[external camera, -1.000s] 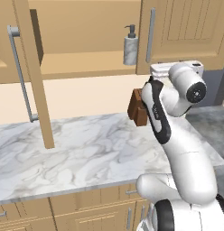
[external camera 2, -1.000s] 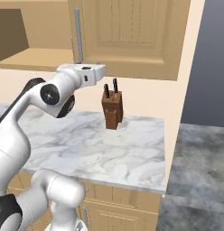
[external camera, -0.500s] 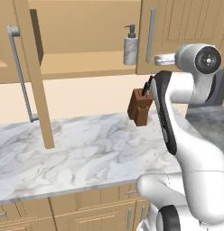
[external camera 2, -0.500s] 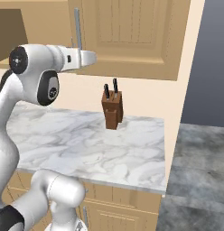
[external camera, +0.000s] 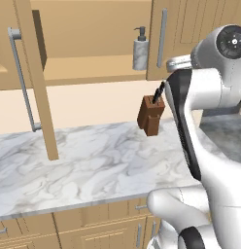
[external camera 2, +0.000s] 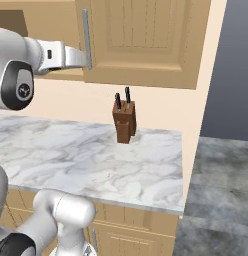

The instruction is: Pick up the dish brush and soap dispenser from the sink, and place them back in the cabinet, and close the cabinet doors.

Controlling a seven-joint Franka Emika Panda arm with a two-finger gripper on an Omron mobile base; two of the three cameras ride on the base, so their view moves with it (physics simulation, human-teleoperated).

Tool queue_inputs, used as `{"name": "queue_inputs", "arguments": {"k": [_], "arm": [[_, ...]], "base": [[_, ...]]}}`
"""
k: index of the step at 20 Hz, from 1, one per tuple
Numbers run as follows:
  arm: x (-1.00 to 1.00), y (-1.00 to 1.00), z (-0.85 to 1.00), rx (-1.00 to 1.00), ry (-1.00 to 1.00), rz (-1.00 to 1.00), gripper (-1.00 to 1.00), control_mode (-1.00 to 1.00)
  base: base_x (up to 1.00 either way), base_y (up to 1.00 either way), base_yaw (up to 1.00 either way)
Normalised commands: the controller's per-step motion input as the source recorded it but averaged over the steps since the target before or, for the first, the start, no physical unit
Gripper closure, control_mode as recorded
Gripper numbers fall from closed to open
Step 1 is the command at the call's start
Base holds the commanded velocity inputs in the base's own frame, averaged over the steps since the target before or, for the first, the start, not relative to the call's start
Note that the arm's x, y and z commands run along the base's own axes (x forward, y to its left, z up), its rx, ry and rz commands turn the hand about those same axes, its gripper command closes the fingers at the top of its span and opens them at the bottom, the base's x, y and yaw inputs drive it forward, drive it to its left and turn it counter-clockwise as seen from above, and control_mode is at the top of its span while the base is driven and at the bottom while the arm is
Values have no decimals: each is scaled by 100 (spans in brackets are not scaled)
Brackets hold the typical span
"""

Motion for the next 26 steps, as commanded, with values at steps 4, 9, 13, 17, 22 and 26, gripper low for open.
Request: {"name": "queue_inputs", "arguments": {"k": [4,9,13,17,22,26], "arm": [[-34,45,-20,-6,0,0,-100,-100],[-35,31,-15,-3,-3,0,-100,-100],[-20,13,-3,0,-6,0,-100,-100],[-22,12,0,1,-10,0,-100,-100],[-26,24,0,6,-4,0,-100,-100],[-27,33,0,6,0,0,-100,-100]], "base": [[0,0,0],[0,0,0],[0,0,0],[0,0,0],[0,0,0],[0,0,0]]}}
